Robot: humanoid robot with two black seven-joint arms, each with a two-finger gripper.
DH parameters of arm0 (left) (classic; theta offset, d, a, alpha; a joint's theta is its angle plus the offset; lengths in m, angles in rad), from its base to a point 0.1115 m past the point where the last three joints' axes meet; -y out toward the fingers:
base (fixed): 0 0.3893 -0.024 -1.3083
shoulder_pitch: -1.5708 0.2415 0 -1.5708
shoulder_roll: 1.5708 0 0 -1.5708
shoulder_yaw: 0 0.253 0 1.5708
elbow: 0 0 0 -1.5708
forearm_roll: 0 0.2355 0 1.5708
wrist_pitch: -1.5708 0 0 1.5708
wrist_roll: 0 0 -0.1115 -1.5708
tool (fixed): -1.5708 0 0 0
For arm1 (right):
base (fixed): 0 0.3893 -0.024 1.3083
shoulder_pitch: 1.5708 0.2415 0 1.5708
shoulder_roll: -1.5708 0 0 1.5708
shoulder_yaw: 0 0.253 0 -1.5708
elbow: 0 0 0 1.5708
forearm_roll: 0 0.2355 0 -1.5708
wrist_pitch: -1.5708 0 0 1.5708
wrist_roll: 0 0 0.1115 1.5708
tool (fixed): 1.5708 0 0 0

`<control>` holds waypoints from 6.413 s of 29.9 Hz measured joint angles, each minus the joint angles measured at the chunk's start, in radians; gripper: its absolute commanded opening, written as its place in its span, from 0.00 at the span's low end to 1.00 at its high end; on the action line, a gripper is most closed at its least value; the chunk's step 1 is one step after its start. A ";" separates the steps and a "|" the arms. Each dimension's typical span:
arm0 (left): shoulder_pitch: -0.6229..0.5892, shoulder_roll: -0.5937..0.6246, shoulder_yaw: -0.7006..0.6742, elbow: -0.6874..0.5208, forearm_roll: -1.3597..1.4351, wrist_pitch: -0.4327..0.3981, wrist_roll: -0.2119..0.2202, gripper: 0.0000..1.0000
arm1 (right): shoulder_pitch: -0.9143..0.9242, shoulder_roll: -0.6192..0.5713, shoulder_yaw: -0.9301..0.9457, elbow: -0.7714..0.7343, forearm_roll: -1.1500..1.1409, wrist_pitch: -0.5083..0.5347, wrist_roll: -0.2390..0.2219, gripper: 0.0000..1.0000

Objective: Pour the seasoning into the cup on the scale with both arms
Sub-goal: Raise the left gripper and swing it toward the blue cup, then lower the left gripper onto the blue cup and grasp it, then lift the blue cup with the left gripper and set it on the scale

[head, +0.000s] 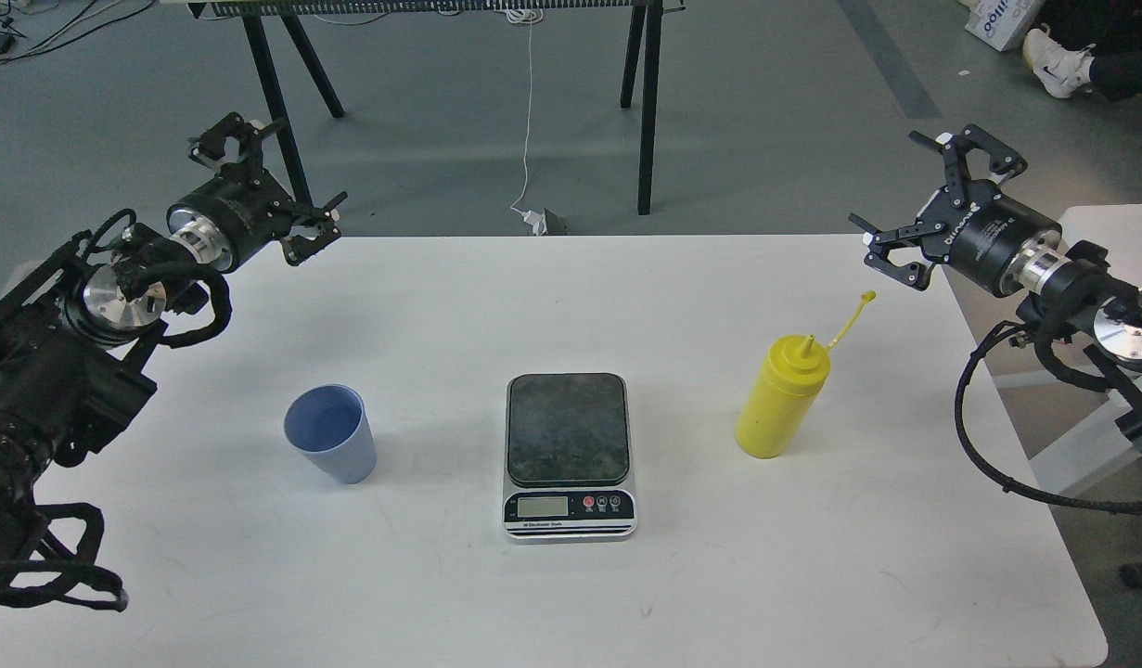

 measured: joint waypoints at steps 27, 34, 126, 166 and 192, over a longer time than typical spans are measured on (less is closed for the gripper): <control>-0.088 0.006 -0.033 0.104 -0.133 0.000 -0.464 1.00 | 0.003 0.053 0.049 -0.039 0.001 0.000 -0.017 1.00; -0.155 0.124 0.195 0.119 0.201 0.000 -0.546 1.00 | 0.008 0.054 0.051 -0.039 0.001 0.000 -0.017 1.00; -0.032 0.447 0.843 -0.652 1.759 0.000 -0.583 0.29 | -0.096 0.045 0.040 -0.042 -0.001 0.000 -0.005 1.00; -0.395 -0.021 0.869 -0.642 1.671 0.000 -0.542 0.01 | -0.105 0.052 0.048 -0.054 -0.001 0.000 -0.002 1.00; -0.435 -0.053 1.050 -0.591 1.782 0.000 -0.541 0.06 | -0.132 0.054 0.052 -0.068 0.000 0.000 0.004 1.00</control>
